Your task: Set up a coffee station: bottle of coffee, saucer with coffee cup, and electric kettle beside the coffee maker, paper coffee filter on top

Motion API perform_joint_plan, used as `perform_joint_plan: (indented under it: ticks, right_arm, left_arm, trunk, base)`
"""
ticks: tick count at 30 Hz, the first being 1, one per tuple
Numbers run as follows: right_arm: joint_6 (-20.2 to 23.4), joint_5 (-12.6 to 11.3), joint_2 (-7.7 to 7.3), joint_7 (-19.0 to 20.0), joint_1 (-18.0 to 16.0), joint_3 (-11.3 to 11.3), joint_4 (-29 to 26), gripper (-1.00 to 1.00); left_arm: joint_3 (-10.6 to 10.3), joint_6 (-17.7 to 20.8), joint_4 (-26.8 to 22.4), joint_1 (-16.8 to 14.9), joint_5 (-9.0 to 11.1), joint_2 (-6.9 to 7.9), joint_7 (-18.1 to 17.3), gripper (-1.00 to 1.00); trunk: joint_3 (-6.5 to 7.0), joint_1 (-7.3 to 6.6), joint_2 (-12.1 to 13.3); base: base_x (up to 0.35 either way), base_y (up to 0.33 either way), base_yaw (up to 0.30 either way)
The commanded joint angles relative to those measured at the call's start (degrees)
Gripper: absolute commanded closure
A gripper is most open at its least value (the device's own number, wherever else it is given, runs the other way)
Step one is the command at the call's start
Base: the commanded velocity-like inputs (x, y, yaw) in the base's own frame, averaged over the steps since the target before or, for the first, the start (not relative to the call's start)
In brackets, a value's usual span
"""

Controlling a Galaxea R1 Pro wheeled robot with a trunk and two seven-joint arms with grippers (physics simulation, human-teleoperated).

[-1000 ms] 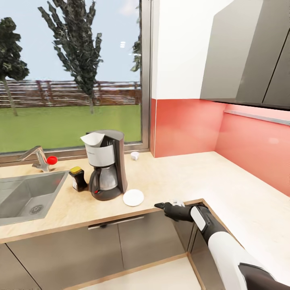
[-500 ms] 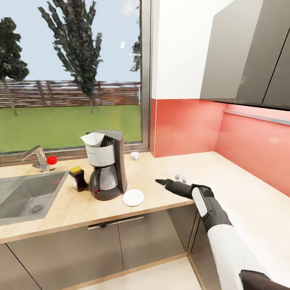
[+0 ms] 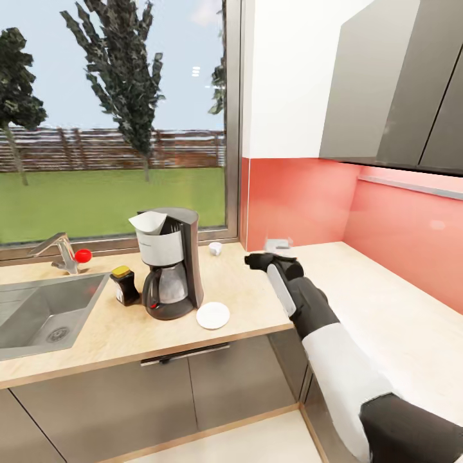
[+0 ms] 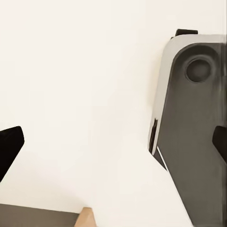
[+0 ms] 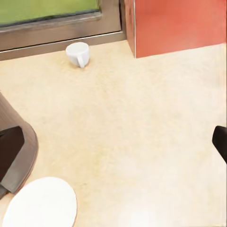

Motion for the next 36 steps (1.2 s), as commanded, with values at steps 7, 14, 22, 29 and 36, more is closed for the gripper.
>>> perform_joint_plan:
  ticks: [7,14,22,29,36]
  right_arm:
    - [-11.58,-0.59,0.00,-2.33,-11.31,0.65,15.27,-1.00]
    - [-19.83,-0.26,0.00,-2.40,-15.01,0.73,20.93,-1.00]
    - [-27.98,1.88,0.00,-2.11,-14.89,0.72,21.70,-1.00]
    - [-29.63,1.81,-1.04,-2.18,-14.64,0.56,23.59,-1.00]
    - [-29.70,1.88,-1.09,-2.08,-14.55,0.67,24.53,-1.00]
  left_arm:
    - [-0.34,-0.36,0.05,1.14,0.69,-0.69,0.03,-1.00]
    - [-0.23,-0.40,0.05,3.14,1.04,-0.46,0.01,-1.00]
    - [-0.18,-0.22,0.05,4.70,1.10,-0.54,0.42,-1.00]
    - [0.05,0.14,-0.02,4.78,1.25,-0.47,0.60,-1.00]
    - [0.02,0.30,0.05,4.78,1.22,-0.49,0.66,-1.00]
  trunk:
    - [-0.13,0.04,-0.11]
    - [-0.13,0.04,-0.11]
    - [-0.13,0.04,-0.11]
    - [-0.20,0.04,-0.11]
    - [-0.42,0.04,-0.11]
  base:
    - [0.000,0.000,0.000]
    - [0.000,0.000,0.000]
    - [0.000,0.000,0.000]
    - [0.003,0.000,0.106]
    - [0.148,-0.019,0.251]
